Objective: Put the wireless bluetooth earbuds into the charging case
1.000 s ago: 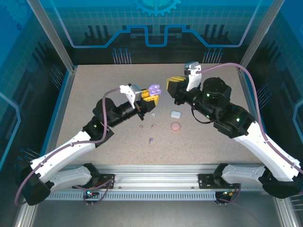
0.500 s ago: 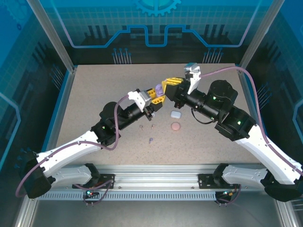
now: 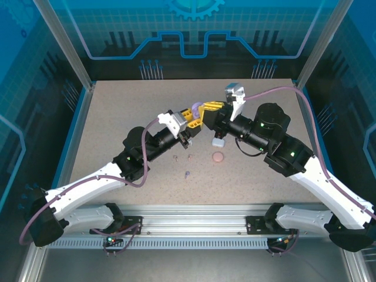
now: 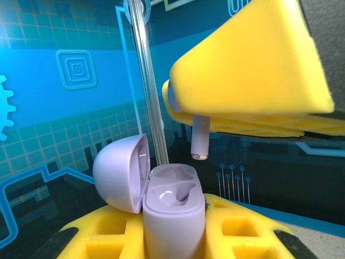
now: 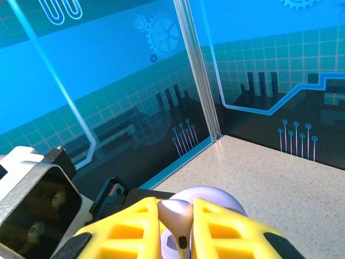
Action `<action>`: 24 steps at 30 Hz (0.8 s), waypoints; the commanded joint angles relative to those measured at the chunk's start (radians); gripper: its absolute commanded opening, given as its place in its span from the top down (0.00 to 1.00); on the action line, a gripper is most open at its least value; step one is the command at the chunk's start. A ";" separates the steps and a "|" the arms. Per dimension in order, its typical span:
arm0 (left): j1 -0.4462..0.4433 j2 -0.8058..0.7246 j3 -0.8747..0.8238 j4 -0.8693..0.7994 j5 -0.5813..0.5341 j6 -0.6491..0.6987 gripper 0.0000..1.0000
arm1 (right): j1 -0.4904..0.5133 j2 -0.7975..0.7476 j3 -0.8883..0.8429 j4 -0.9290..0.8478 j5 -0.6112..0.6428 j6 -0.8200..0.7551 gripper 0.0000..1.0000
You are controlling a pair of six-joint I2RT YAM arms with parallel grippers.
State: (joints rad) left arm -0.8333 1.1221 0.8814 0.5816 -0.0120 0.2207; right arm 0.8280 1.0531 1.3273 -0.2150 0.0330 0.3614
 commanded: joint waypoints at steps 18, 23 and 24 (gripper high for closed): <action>-0.010 -0.015 0.026 0.024 -0.003 0.011 1.00 | -0.020 0.022 -0.031 -0.007 0.037 -0.018 0.84; -0.012 -0.014 0.028 0.024 -0.006 0.014 1.00 | -0.028 0.020 -0.037 -0.020 0.019 -0.025 0.85; -0.012 -0.013 0.028 0.024 -0.006 0.013 1.00 | -0.028 0.021 -0.038 -0.024 0.011 -0.029 0.85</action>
State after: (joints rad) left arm -0.8345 1.1221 0.8814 0.5564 -0.0120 0.2199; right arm 0.8173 1.0737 1.3033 -0.2161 0.0467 0.3542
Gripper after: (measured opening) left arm 0.222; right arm 0.152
